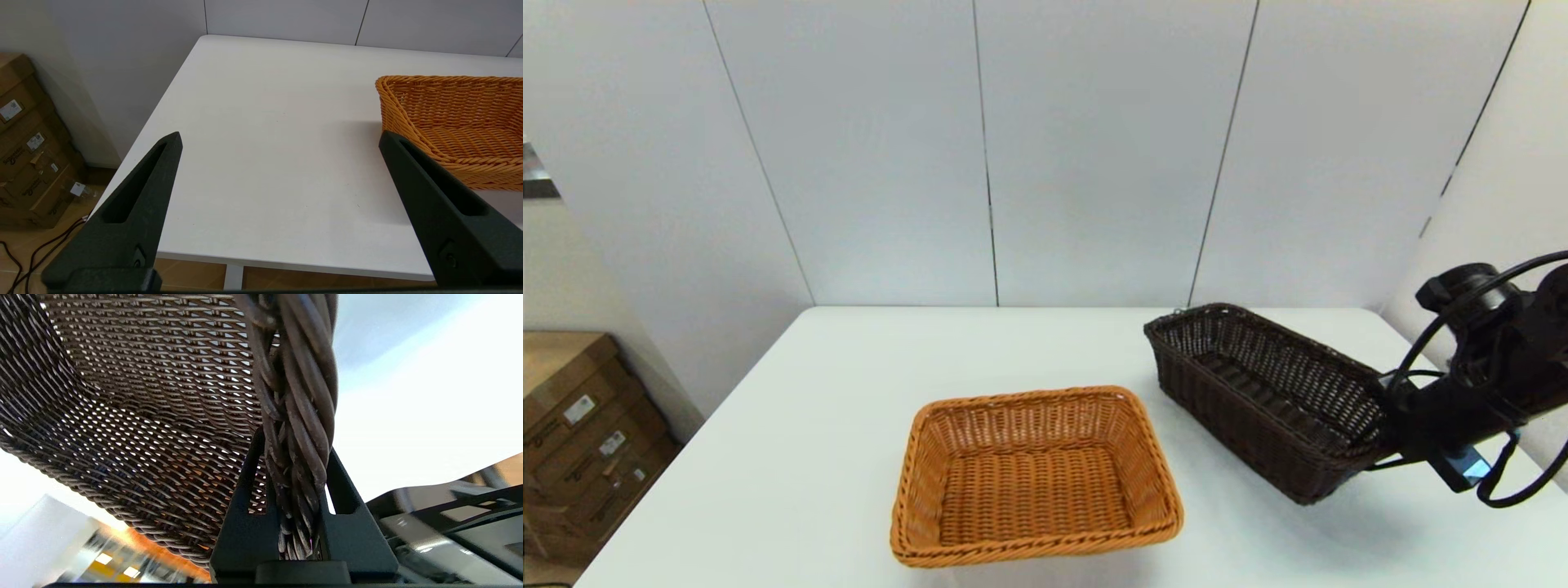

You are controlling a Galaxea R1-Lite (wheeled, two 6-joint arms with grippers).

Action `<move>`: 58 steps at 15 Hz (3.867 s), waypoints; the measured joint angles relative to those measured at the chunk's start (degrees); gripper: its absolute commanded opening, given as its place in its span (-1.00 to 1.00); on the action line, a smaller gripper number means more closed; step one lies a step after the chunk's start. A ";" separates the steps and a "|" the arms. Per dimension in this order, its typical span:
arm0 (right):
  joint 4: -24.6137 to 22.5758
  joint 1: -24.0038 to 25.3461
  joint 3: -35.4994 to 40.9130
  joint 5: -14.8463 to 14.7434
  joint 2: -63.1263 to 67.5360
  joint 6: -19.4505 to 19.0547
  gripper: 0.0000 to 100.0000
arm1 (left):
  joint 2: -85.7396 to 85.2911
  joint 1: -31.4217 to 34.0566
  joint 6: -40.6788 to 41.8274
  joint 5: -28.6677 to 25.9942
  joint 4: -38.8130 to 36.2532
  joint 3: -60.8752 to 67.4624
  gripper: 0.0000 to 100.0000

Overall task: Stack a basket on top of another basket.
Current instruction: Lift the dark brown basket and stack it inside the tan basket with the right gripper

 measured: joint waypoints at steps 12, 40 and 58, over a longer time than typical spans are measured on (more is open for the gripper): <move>1.65 -4.96 0.40 16.08 -18.03 -10.12 -1.00 | 0.00 0.00 0.00 0.00 -0.02 0.00 1.00; 13.59 30.05 -22.00 7.47 2.38 -38.79 -1.00 | 0.00 0.00 0.00 0.00 0.00 0.01 1.00; 15.96 33.74 -32.65 7.51 13.73 -38.81 -1.00 | 0.00 0.00 -0.02 0.00 -0.02 0.04 1.00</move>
